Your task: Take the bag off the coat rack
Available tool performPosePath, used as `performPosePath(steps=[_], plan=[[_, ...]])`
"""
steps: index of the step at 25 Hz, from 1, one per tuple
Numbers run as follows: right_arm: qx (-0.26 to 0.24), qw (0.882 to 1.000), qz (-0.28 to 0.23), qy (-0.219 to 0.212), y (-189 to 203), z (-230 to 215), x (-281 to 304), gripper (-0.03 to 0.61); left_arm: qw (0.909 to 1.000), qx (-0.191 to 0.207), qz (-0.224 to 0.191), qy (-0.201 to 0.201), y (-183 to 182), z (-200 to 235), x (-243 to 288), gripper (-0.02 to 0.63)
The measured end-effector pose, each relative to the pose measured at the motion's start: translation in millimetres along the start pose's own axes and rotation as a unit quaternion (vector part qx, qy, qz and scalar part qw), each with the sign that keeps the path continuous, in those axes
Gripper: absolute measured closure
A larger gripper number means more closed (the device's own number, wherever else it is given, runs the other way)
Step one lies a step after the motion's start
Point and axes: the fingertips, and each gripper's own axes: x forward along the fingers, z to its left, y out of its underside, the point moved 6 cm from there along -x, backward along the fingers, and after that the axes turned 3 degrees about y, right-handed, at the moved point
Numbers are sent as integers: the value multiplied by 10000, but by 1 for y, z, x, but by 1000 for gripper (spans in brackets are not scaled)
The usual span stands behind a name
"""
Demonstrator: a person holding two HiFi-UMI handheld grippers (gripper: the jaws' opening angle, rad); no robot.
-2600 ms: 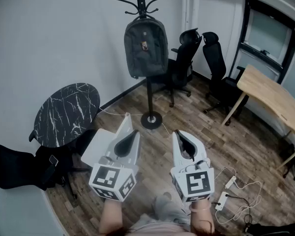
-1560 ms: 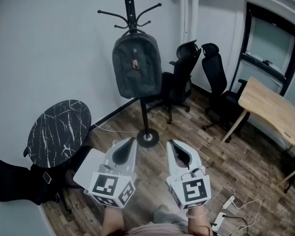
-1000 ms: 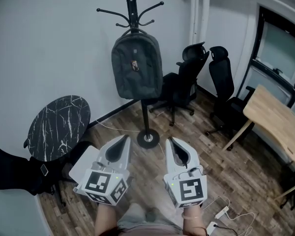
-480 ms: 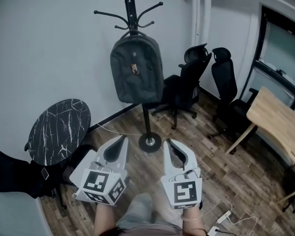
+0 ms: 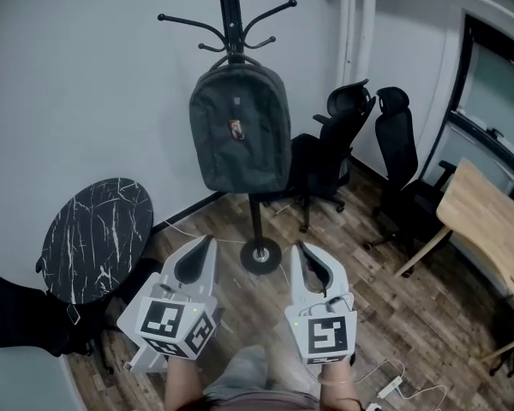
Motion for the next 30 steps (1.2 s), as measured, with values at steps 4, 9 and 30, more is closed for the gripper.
performPosePath(steps=[4, 9, 30], plan=[[-42, 10000, 10, 12, 6, -5, 36, 576, 10000, -15, 33, -51, 3, 27, 27, 604], [-105, 9999, 91, 49, 14, -10, 81, 577, 9999, -92, 61, -28, 7, 60, 59, 604], [-326, 9988, 235, 283, 30, -40, 243, 439, 9996, -270, -4, 101, 13, 195, 186, 460]])
